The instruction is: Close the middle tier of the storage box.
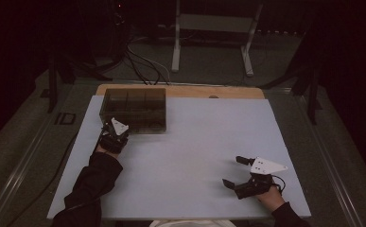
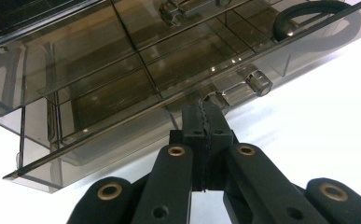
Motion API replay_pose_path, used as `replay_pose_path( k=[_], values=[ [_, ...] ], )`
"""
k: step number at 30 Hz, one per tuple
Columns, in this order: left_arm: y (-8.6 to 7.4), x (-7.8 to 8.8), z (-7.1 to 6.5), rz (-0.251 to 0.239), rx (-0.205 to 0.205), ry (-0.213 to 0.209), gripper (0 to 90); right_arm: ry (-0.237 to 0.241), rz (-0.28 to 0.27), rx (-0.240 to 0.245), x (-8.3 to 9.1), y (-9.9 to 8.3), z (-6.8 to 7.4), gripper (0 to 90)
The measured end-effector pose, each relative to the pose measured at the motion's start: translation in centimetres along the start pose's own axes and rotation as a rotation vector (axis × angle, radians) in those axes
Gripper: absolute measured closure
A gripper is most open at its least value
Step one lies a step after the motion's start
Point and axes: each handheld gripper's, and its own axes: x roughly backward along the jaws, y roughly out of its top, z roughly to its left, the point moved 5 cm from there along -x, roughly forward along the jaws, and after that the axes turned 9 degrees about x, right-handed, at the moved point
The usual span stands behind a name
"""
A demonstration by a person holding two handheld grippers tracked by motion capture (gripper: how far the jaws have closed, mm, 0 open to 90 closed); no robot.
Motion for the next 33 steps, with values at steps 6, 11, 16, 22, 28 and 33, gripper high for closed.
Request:
replay_pose_path(
  k=[6,11,16,22,28,33],
  values=[
    [0.4,-0.3,0.2,-0.004,0.011,-0.012,90.0,0.0,0.001,0.0,0.0,0.0,0.0,0.0],
    [0.6,-0.6,0.4,0.001,0.016,-0.006,90.0,0.001,0.002,0.001,0.0,0.0,0.0,0.0],
    [0.7,-0.8,0.4,0.002,0.012,-0.002,90.0,0.002,0.003,0.002,0.0,0.0,0.0,0.0],
    [1.1,-1.1,0.5,0.003,0.004,0.004,90.0,0.002,0.003,0.002,-0.1,0.0,0.0,0.0],
    [1.5,-1.4,0.5,0.002,0.0,0.011,90.0,0.004,0.003,0.001,0.0,0.0,0.0,0.0],
    [1.7,-1.7,0.6,0.002,0.002,0.017,90.0,0.004,0.003,0.002,0.0,0.0,0.0,0.0]
  ],
)
